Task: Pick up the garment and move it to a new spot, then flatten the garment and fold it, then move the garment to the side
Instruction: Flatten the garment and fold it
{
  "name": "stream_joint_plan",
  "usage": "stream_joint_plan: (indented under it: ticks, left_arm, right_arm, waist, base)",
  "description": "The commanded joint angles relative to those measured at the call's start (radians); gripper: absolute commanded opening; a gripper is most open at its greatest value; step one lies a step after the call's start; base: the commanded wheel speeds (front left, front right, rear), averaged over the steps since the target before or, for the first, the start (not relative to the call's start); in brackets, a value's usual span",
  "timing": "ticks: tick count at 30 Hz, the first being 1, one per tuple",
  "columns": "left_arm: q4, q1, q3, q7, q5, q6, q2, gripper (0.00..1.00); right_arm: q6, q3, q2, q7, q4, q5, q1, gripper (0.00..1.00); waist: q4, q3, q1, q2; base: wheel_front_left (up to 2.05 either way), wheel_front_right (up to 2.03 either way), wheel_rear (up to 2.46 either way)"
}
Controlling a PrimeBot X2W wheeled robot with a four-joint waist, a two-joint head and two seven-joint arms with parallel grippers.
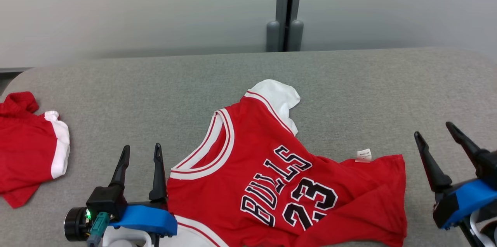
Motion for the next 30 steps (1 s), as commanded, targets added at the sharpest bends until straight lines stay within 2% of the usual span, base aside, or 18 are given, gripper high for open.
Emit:
stream_joint_plan:
  ticks: [1,4,13,27,28,29,30]
  left_arm:
    - [-0.002,-0.017,0.001,-0.003,0.006,-0.001,-0.001,1.0]
    - [-0.004,-0.029,0.0,-0.003,0.007,-0.002,-0.001,1.0]
    - [-0.01,-0.058,-0.01,-0.003,0.0,0.005,-0.001,1.0]
    - [-0.012,-0.08,-0.016,-0.003,0.0,0.009,-0.001,1.0]
    - [-0.011,-0.082,-0.018,-0.003,-0.001,0.011,-0.001,1.0]
    - [-0.01,-0.084,-0.02,-0.003,-0.002,0.012,-0.001,1.0]
    - [-0.009,-0.085,-0.022,-0.003,-0.002,0.012,-0.001,1.0]
  right_arm:
    - [0.0,0.002,-0.007,0.006,0.027,0.003,-0.032,1.0]
    - [0.0,0.005,-0.009,0.007,0.074,0.006,-0.062,1.0]
    - [0.0,0.037,-0.012,-0.023,0.332,0.022,-0.118,1.0]
    - [0.0,0.132,0.024,-0.075,0.66,0.094,-0.238,1.0]
    - [0.0,0.14,0.027,-0.071,0.681,0.106,-0.247,0.84]
    - [0.0,0.15,0.026,-0.069,0.701,0.116,-0.258,0.44]
    - [0.0,0.159,0.023,-0.07,0.718,0.126,-0.267,0.3]
  waist:
    - [0.015,0.014,0.0,0.0]
    - [0.028,0.025,0.0,0.0]
    - [0.08,0.072,0.0,0.0]
    - [0.096,0.104,0.0,0.0]
    - [0.097,0.105,0.0,0.0]
    - [0.097,0.105,0.0,0.0]
    - [0.097,0.105,0.0,0.0]
  base:
    - [0.0,0.0,0.0]
    - [0.0,0.0,0.0]
    - [0.0,0.0,0.0]
    - [0.0,0.0,0.0]
    - [0.0,0.0,0.0]
    - [0.0,0.0,0.0]
    - [0.0,0.0,0.0]
